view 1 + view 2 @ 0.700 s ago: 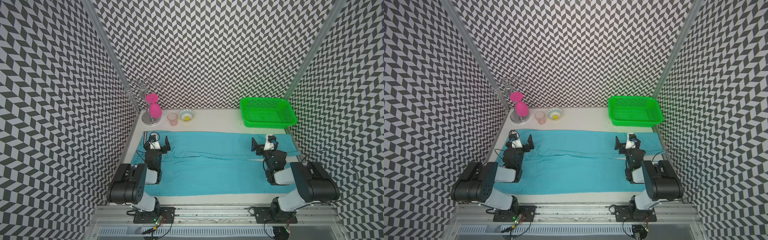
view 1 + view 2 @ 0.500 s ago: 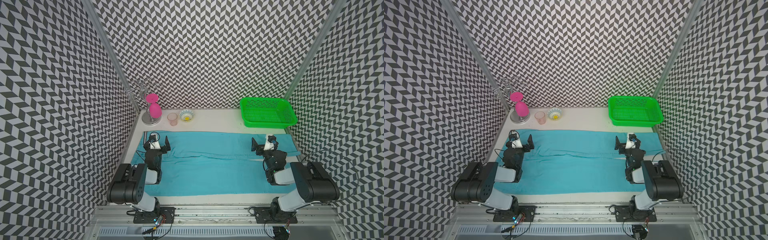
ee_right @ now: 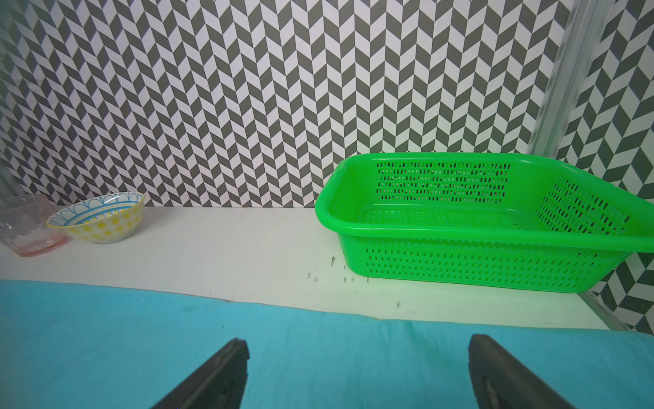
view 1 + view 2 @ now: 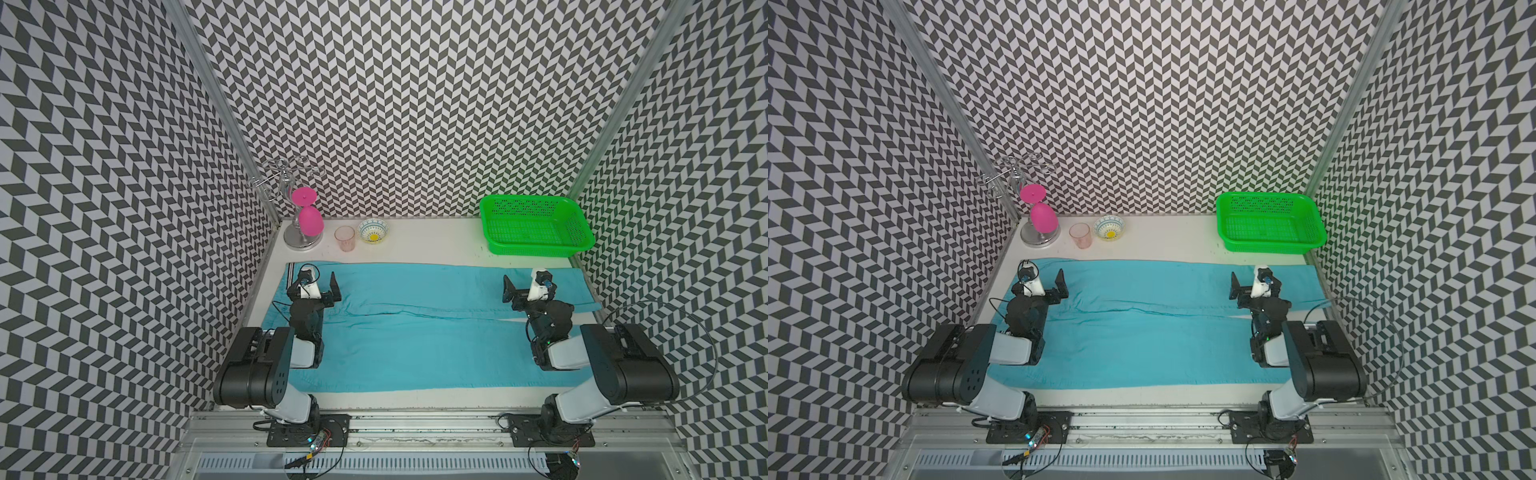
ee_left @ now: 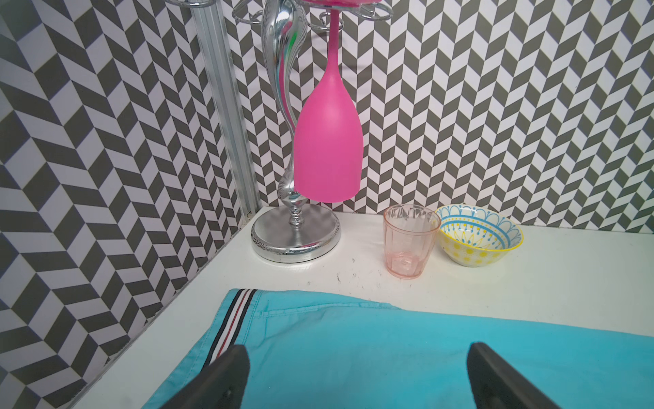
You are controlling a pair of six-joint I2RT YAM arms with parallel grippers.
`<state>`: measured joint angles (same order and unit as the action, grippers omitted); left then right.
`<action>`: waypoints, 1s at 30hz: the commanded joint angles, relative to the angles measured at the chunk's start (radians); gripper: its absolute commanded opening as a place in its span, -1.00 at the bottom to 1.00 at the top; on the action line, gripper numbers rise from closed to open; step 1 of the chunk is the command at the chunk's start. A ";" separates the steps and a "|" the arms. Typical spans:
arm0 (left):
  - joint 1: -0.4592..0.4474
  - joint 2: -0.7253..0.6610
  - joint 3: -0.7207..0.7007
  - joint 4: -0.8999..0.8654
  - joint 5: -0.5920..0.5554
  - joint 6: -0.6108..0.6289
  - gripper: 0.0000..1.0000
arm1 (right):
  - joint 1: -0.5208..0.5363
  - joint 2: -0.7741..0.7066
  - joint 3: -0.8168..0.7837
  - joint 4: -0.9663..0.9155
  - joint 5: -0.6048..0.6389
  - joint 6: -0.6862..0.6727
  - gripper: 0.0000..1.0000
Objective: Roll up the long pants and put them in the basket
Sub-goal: Fold the long pant at the center of the board.
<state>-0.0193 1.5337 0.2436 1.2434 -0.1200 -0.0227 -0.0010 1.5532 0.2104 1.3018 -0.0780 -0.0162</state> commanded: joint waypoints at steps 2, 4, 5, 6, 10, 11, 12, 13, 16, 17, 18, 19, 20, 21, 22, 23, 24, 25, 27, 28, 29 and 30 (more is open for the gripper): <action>-0.021 -0.046 -0.010 -0.003 -0.013 0.022 1.00 | 0.002 -0.021 -0.012 0.054 0.076 0.035 0.99; -0.049 -0.145 0.003 -0.120 -0.082 0.023 1.00 | -0.002 -0.109 -0.009 -0.024 0.099 0.052 0.99; -0.058 -0.185 0.025 -0.187 -0.121 0.013 1.00 | -0.002 -0.151 0.002 -0.105 0.118 0.061 0.99; -0.065 -0.222 0.052 -0.264 -0.163 -0.006 1.00 | -0.002 -0.203 0.066 -0.223 0.146 0.085 0.99; -0.072 -0.322 0.188 -0.606 -0.359 -0.281 1.00 | -0.007 -0.277 0.293 -0.765 0.267 0.239 0.99; -0.071 -0.331 0.232 -0.726 -0.406 -0.381 1.00 | -0.012 -0.269 0.338 -0.855 0.300 0.296 0.99; -0.065 -0.340 0.283 -0.858 -0.434 -0.487 1.00 | -0.019 -0.254 0.385 -0.952 0.330 0.367 0.99; -0.053 -0.343 0.314 -0.933 -0.420 -0.560 1.00 | -0.025 -0.236 0.436 -1.064 0.342 0.415 0.99; 0.009 -0.349 0.369 -1.100 -0.206 -0.707 1.00 | -0.068 -0.186 0.546 -1.341 0.279 0.505 0.99; 0.028 -0.352 0.367 -1.125 -0.133 -0.745 1.00 | -0.085 -0.184 0.550 -1.389 0.265 0.536 0.99; 0.047 -0.356 0.364 -1.147 -0.064 -0.770 1.00 | -0.115 -0.195 0.533 -1.410 0.244 0.565 0.99; 0.056 -0.363 0.360 -1.156 -0.017 -0.780 1.00 | -0.147 -0.215 0.501 -1.412 0.221 0.590 0.99; 0.059 -0.376 0.356 -1.167 0.022 -0.784 1.00 | -0.184 -0.255 0.456 -1.397 0.202 0.614 0.99; 0.062 -0.391 0.356 -1.194 0.037 -0.794 1.00 | -0.220 -0.294 0.410 -1.382 0.204 0.640 0.99; 0.061 -0.406 0.352 -1.214 0.049 -0.807 1.00 | -0.249 -0.331 0.372 -1.372 0.215 0.656 0.99; 0.061 -0.428 0.343 -1.223 0.068 -0.810 1.00 | -0.277 -0.370 0.328 -1.353 0.243 0.669 0.99; 0.061 -0.446 0.343 -1.245 0.070 -0.810 1.00 | -0.308 -0.409 0.292 -1.334 0.265 0.680 0.99; 0.061 -0.460 0.346 -1.275 0.064 -0.816 1.00 | -0.330 -0.436 0.274 -1.337 0.282 0.690 0.99; 0.062 -0.489 0.340 -1.295 0.099 -0.813 1.00 | -0.362 -0.485 0.245 -1.351 0.361 0.704 0.99; 0.061 -0.498 0.337 -1.301 0.114 -0.810 1.00 | -0.370 -0.496 0.236 -1.355 0.403 0.709 0.99; 0.062 -0.508 0.332 -1.313 0.131 -0.811 1.00 | -0.388 -0.503 0.226 -1.352 0.440 0.711 0.99; 0.061 -0.516 0.327 -1.317 0.153 -0.812 1.00 | -0.414 -0.503 0.215 -1.348 0.476 0.722 0.99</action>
<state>0.0406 1.0447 0.5892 -0.0021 -0.0509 -0.8127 -0.3782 1.0718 0.4366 -0.0738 0.2714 0.6537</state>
